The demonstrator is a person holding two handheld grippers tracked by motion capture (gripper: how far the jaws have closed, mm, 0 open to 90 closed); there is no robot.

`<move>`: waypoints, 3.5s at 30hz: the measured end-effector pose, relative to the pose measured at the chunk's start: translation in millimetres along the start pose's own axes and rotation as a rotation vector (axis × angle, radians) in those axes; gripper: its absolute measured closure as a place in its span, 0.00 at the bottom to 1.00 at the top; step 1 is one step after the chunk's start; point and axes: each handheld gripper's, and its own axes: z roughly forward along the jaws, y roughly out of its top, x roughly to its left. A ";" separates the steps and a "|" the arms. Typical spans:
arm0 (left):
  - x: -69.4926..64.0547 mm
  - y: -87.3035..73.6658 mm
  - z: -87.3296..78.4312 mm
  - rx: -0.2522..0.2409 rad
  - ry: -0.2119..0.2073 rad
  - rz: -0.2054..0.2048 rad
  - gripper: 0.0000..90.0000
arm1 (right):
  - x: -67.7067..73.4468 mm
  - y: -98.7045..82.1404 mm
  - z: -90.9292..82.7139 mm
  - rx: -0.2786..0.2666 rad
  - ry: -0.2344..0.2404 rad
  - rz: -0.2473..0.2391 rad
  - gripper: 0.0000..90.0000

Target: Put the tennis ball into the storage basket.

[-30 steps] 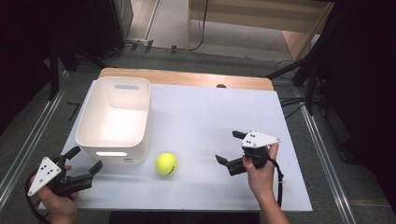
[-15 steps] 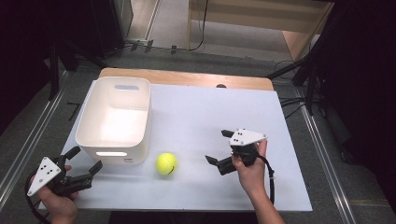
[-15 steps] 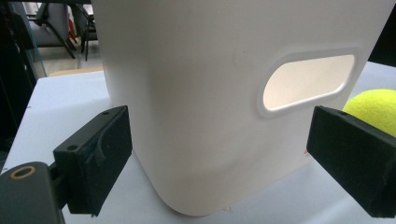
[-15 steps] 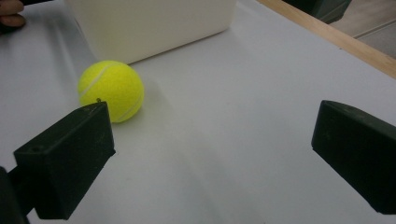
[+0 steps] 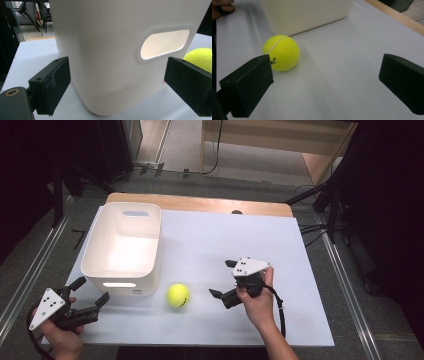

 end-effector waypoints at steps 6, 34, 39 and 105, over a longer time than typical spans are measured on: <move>0.2 0.0 -0.1 -0.002 -0.003 -0.002 0.08 | 5.2 5.9 9.5 0.015 0.024 -0.018 0.00; 0.5 -0.1 -0.5 -0.005 -0.005 -0.007 0.08 | 25.5 20.6 62.3 0.116 0.138 -0.076 0.00; 0.7 -0.1 -0.5 -0.007 -0.006 -0.008 0.08 | 27.9 22.8 69.3 0.136 0.156 -0.084 0.00; 0.8 0.2 -0.4 -0.004 -0.010 -0.006 0.08 | 33.0 59.1 102.3 0.360 0.218 -0.156 0.26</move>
